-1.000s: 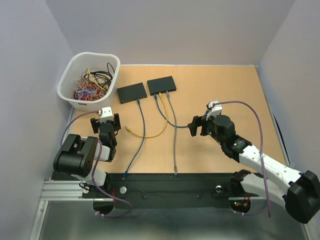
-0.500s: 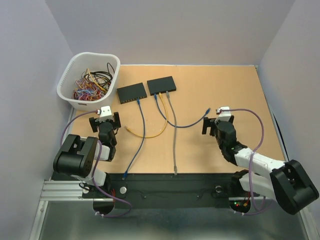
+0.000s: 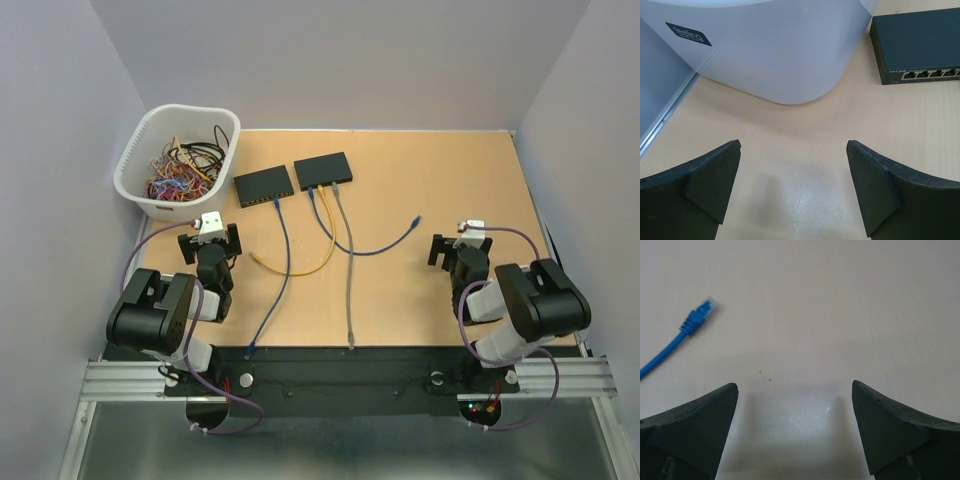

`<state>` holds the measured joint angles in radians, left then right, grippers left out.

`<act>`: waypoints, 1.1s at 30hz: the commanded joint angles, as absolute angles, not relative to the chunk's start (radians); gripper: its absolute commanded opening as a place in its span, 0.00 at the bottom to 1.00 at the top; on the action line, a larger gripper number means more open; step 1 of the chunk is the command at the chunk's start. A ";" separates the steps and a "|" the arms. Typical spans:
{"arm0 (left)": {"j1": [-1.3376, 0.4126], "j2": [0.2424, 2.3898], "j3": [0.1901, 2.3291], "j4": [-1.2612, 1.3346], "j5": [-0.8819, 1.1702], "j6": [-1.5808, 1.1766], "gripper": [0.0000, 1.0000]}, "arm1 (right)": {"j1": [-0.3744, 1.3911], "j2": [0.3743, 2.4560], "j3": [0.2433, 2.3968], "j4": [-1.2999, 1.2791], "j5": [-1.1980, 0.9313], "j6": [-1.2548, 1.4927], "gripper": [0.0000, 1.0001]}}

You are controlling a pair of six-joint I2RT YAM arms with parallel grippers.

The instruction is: Insert the plug into the switch port

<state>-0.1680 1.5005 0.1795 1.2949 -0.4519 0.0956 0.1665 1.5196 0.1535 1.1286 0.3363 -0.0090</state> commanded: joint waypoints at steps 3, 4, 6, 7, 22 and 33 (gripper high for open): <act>-0.161 1.476 0.206 1.658 -0.462 0.092 0.99 | 0.080 1.606 0.144 1.479 0.084 -0.003 1.00; -0.161 1.477 0.204 1.655 -0.463 0.092 0.99 | 0.078 1.611 0.146 1.480 0.080 -0.003 1.00; -0.161 1.476 0.206 1.657 -0.463 0.092 0.99 | 0.077 1.615 0.158 1.468 0.093 -0.003 1.00; -0.161 1.477 0.204 1.657 -0.462 0.092 0.99 | 0.077 1.614 0.161 1.463 0.095 -0.002 1.00; -0.161 1.476 0.204 1.658 -0.462 0.092 0.99 | 0.078 1.614 0.201 1.393 0.252 0.069 1.00; -0.161 1.474 0.202 1.658 -0.462 0.092 0.99 | 0.077 1.617 0.204 1.391 0.250 0.066 1.00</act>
